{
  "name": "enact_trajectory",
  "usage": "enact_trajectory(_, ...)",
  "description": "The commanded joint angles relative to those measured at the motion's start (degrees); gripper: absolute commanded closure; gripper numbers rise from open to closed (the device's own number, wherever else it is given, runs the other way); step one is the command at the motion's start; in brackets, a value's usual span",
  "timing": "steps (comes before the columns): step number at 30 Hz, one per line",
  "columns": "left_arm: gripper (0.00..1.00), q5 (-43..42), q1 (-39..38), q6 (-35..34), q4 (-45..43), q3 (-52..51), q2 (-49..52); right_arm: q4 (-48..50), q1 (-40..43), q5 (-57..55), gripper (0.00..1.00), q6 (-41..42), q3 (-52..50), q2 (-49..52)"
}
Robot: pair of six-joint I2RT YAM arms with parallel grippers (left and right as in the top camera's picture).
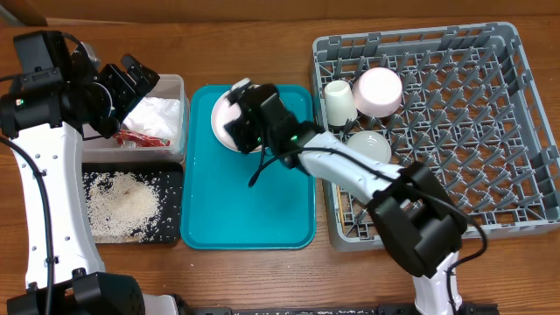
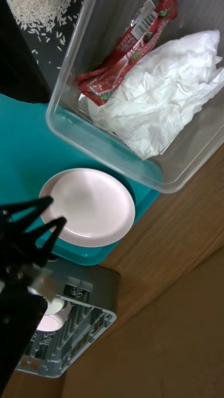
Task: Sort waste into correct bins and load items into the dishwasher
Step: 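Move the right gripper to the white plate and grasp its rim, then lift the white plate with the right gripper into the rack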
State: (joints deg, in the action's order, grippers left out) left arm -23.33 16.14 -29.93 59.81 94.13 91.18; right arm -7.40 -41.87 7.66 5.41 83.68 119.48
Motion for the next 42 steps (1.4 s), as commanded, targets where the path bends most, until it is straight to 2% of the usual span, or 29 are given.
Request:
enact_trajectory(1,0.00,0.2,0.0,-0.5,0.0,1.0,-0.9,0.2,-3.1,2.3,0.50,-8.6,0.8,2.2)
enact_trajectory(4,0.00,0.2,0.0,-0.5,0.0,1.0,-0.9,0.3,-4.1,2.0,0.50,-13.5,0.8,4.3)
enact_trajectory(13,0.00,0.2,0.0,-0.5,0.0,1.0,-0.9,1.7,-3.9,-4.0,0.48,-14.9,0.8,9.0)
enact_trajectory(14,0.00,0.2,0.0,-0.5,-0.1,1.0,-0.9,2.0,-3.9,-4.0,0.52,-14.9,0.8,9.0)
enact_trajectory(19,0.00,0.2,0.0,-0.5,0.0,1.0,-0.9,2.0,-4.2,-3.9,0.92,-14.9,0.8,8.8)
enact_trajectory(20,0.00,0.2,0.0,-0.5,0.0,1.0,-0.9,2.0,-4.3,-3.9,0.96,-14.9,0.8,8.5)
enact_trajectory(26,0.00,0.2,0.0,-0.5,0.0,1.0,-0.9,2.5,-4.3,-3.5,0.96,-13.4,0.8,1.5)
enact_trajectory(30,0.00,0.2,0.0,-0.5,0.0,1.0,-0.9,1.0,-3.1,-2.7,0.96,-6.5,0.8,-11.3)
enact_trajectory(34,0.00,0.2,0.0,-0.5,0.0,1.0,-0.9,-4.4,1.7,3.3,0.96,1.7,0.8,-22.4)
enact_trajectory(38,0.00,0.2,0.0,-0.5,0.0,1.0,-0.9,-11.7,12.2,16.1,0.96,11.3,0.8,-31.0)
enact_trajectory(42,0.00,0.2,0.0,-0.5,-0.1,1.0,-0.9,-18.8,25.9,33.8,0.96,17.6,0.8,-33.9)
